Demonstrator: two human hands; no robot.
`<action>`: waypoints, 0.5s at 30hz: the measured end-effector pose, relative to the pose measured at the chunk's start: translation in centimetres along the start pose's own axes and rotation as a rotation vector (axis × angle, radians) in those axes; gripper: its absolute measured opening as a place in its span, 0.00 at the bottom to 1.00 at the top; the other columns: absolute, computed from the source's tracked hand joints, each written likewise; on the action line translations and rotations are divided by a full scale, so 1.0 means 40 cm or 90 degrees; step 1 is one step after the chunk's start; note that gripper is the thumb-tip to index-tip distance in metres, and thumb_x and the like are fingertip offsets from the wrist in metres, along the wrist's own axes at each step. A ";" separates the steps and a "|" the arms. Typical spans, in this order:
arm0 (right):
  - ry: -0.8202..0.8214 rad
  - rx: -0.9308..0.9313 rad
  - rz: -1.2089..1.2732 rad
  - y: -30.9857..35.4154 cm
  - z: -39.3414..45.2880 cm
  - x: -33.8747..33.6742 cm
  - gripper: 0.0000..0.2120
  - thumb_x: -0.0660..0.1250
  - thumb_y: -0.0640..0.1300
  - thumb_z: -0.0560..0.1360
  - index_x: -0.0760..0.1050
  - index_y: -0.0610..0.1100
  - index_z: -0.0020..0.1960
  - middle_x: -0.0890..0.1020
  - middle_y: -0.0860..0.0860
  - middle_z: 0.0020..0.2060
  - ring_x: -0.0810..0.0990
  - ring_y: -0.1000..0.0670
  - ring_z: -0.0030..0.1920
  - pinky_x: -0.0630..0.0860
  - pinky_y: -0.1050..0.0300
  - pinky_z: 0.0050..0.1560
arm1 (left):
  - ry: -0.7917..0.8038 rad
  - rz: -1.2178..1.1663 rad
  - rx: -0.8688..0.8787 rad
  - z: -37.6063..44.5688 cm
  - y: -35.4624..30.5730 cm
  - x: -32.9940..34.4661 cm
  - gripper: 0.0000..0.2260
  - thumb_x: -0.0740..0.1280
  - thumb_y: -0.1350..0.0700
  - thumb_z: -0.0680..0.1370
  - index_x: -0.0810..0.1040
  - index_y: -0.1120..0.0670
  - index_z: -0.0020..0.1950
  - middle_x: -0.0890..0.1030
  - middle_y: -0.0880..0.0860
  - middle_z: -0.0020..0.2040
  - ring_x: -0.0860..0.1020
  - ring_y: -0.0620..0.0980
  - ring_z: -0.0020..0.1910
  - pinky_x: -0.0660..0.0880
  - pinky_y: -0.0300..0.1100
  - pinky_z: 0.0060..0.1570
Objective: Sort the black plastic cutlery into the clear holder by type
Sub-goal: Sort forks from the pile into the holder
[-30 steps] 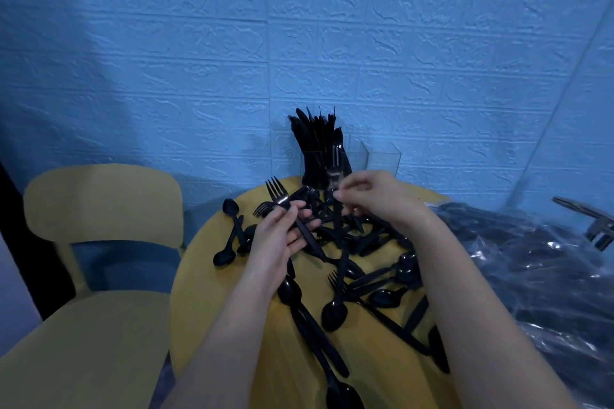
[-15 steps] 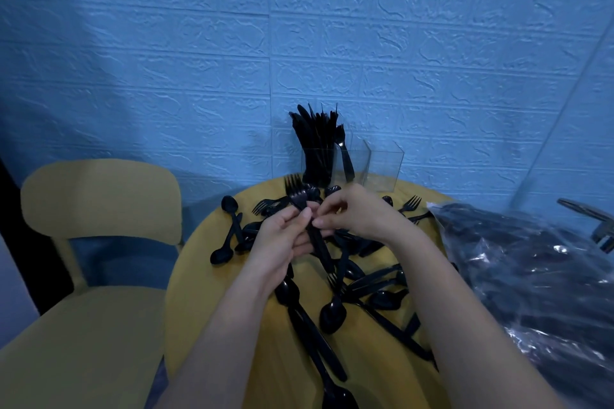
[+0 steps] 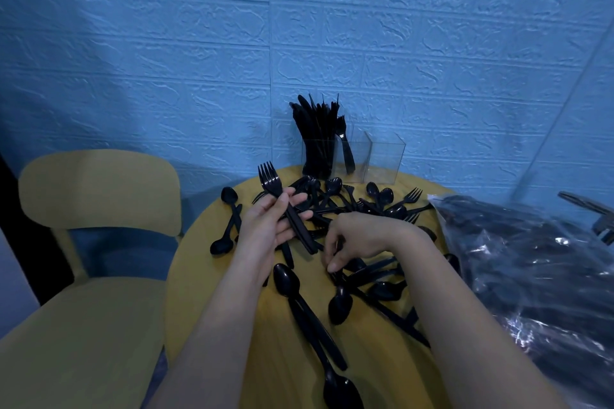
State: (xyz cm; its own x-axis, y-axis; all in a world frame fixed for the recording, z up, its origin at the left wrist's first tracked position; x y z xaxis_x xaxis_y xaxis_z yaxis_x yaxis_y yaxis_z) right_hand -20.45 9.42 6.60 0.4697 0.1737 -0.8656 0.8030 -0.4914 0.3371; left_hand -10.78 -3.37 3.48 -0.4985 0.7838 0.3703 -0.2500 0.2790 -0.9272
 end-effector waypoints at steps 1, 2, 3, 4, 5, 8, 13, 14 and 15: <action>-0.016 -0.009 0.011 0.000 -0.004 -0.003 0.02 0.70 0.46 0.74 0.81 0.50 0.46 0.79 0.54 0.49 0.74 0.57 0.49 0.68 0.63 0.47 | 0.001 -0.003 -0.001 -0.001 0.000 0.000 0.08 0.60 0.57 0.81 0.77 0.56 0.57 0.85 0.51 0.49 0.84 0.50 0.44 0.80 0.40 0.40; -0.045 -0.018 0.027 -0.001 -0.009 -0.009 0.01 0.70 0.45 0.74 0.79 0.51 0.45 0.79 0.56 0.46 0.74 0.59 0.47 0.68 0.64 0.46 | 0.001 -0.007 -0.001 0.000 0.000 0.000 0.08 0.60 0.57 0.81 0.77 0.56 0.57 0.85 0.51 0.49 0.84 0.50 0.44 0.80 0.40 0.40; -0.088 -0.024 0.047 -0.003 -0.015 -0.018 0.02 0.69 0.45 0.74 0.79 0.52 0.44 0.79 0.58 0.44 0.74 0.60 0.45 0.68 0.65 0.46 | 0.002 -0.009 -0.002 0.000 0.001 -0.001 0.08 0.60 0.57 0.81 0.77 0.56 0.57 0.85 0.51 0.50 0.84 0.50 0.45 0.80 0.39 0.40; -0.139 -0.026 0.070 -0.006 -0.023 -0.029 0.03 0.69 0.46 0.74 0.78 0.53 0.43 0.79 0.59 0.42 0.74 0.61 0.45 0.69 0.65 0.46 | 0.005 -0.007 -0.003 0.000 0.002 -0.001 0.08 0.60 0.57 0.81 0.77 0.56 0.57 0.85 0.51 0.50 0.84 0.51 0.45 0.80 0.39 0.40; -0.192 -0.028 0.093 -0.009 -0.033 -0.042 0.03 0.70 0.46 0.74 0.78 0.53 0.42 0.79 0.60 0.41 0.75 0.61 0.45 0.69 0.65 0.45 | 0.011 0.000 -0.004 0.000 0.004 0.001 0.08 0.60 0.57 0.81 0.77 0.56 0.57 0.85 0.52 0.50 0.84 0.51 0.45 0.80 0.39 0.40; -0.335 -0.041 0.150 -0.018 -0.063 -0.080 0.05 0.70 0.45 0.74 0.78 0.54 0.41 0.80 0.58 0.40 0.77 0.58 0.44 0.71 0.61 0.46 | 0.039 0.029 -0.011 0.001 0.011 0.010 0.08 0.61 0.58 0.81 0.77 0.56 0.56 0.85 0.52 0.48 0.84 0.51 0.46 0.80 0.41 0.45; -0.527 -0.089 0.285 -0.025 -0.092 -0.109 0.09 0.71 0.44 0.73 0.78 0.55 0.38 0.79 0.60 0.32 0.74 0.65 0.34 0.68 0.73 0.37 | 0.091 0.076 -0.020 0.000 0.015 0.029 0.08 0.60 0.59 0.81 0.78 0.54 0.55 0.84 0.51 0.48 0.84 0.50 0.47 0.80 0.41 0.46; -0.552 -0.097 0.298 -0.025 -0.090 -0.110 0.09 0.71 0.44 0.73 0.78 0.56 0.37 0.79 0.61 0.31 0.74 0.65 0.33 0.68 0.73 0.37 | 0.100 0.082 -0.021 -0.001 0.016 0.033 0.08 0.60 0.59 0.81 0.78 0.53 0.55 0.84 0.51 0.48 0.84 0.50 0.47 0.81 0.40 0.45; -0.574 -0.102 0.306 -0.025 -0.087 -0.110 0.10 0.71 0.43 0.73 0.77 0.56 0.37 0.79 0.62 0.31 0.74 0.64 0.33 0.69 0.71 0.37 | 0.111 0.086 -0.023 -0.003 0.017 0.037 0.08 0.60 0.59 0.81 0.78 0.54 0.55 0.84 0.51 0.48 0.84 0.49 0.46 0.81 0.40 0.45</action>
State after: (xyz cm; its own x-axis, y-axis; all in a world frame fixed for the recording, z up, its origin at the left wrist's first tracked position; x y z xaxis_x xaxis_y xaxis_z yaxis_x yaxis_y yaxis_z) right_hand -22.04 12.10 11.34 0.3575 -0.7477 -0.5596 0.6739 -0.2083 0.7089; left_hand -11.58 -1.97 3.39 -0.3739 0.8984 0.2303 -0.1594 0.1824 -0.9702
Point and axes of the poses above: each hand's wrist, its own z-axis towards the middle knuckle, its own x-axis out of the palm, y = z × x, the point moved 1 cm from there along z, towards the middle knuckle
